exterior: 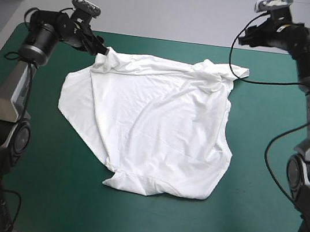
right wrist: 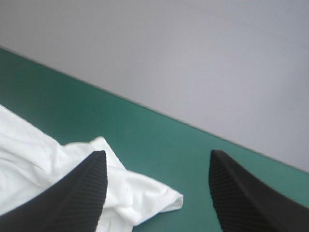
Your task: Fold the cloth
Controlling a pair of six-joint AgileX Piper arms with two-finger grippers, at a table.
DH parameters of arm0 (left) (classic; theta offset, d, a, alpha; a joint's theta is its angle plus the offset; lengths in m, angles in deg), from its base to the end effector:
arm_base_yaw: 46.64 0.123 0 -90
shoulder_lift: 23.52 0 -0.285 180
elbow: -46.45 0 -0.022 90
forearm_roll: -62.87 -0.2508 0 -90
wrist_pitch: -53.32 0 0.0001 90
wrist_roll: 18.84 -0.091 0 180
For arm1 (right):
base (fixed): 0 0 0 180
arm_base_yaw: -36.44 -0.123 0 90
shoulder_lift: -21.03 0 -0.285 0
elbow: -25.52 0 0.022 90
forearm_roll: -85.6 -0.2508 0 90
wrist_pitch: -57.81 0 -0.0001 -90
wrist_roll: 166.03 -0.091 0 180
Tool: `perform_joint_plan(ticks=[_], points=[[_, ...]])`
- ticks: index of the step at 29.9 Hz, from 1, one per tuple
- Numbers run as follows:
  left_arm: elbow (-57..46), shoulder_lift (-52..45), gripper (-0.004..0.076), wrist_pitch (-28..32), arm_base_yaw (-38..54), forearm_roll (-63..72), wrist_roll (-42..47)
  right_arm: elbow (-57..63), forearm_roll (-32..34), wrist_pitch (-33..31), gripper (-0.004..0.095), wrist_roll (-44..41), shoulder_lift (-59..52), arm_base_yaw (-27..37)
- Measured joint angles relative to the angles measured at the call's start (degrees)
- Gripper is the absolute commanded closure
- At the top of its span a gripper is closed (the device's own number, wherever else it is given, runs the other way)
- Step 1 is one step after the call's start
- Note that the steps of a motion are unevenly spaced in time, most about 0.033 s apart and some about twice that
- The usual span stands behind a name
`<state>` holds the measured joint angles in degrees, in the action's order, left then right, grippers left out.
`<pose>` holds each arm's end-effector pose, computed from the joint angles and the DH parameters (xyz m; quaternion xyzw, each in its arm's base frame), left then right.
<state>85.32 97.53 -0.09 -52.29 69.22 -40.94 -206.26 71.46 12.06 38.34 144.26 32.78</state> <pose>0.4530 -0.0529 0.3585 0.2083 0.9007 0.0009 0.3811 0.4652 0.0457 0.4222 -0.1786 0.8285 0.0251 0.5302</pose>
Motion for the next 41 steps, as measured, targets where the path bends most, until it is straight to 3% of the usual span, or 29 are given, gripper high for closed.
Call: perform_joint_plan(ticks=[8, 15, 22, 27, 33, 41], points=[[-8.5, -15.7, 0.0291, -14.9, -0.7, 13.6, -2.3, -1.0, -2.7, -10.2, 0.0396, -5.1, -19.8, 0.0], [-32.2, -30.6, 0.0293, -17.3, -9.7, 16.9, -2.4, 2.1, -4.0, -21.6, 0.0395, -7.7, -28.9, 0.1], [-56.2, -40.0, 0.0293, -9.5, -22.7, 17.3, 1.0, 11.0, -4.2, -24.9, 0.0399, -8.4, -35.3, 0.1], [-67.5, -40.8, 0.0293, 0.3, -28.7, 16.0, 3.9, 19.0, -3.1, -24.7, 0.0399, -8.5, -40.6, 0.1], [-72.0, -40.8, 0.0293, 10.8, -29.4, 12.6, 6.0, 28.3, -2.3, -23.7, 0.0399, -7.8, -44.5, 0.1], [-72.6, -34.5, 0.0302, 14.0, -29.7, 11.1, 6.9, 42.5, -1.2, -18.9, 0.0399, -6.1, -45.6, 0.1]])
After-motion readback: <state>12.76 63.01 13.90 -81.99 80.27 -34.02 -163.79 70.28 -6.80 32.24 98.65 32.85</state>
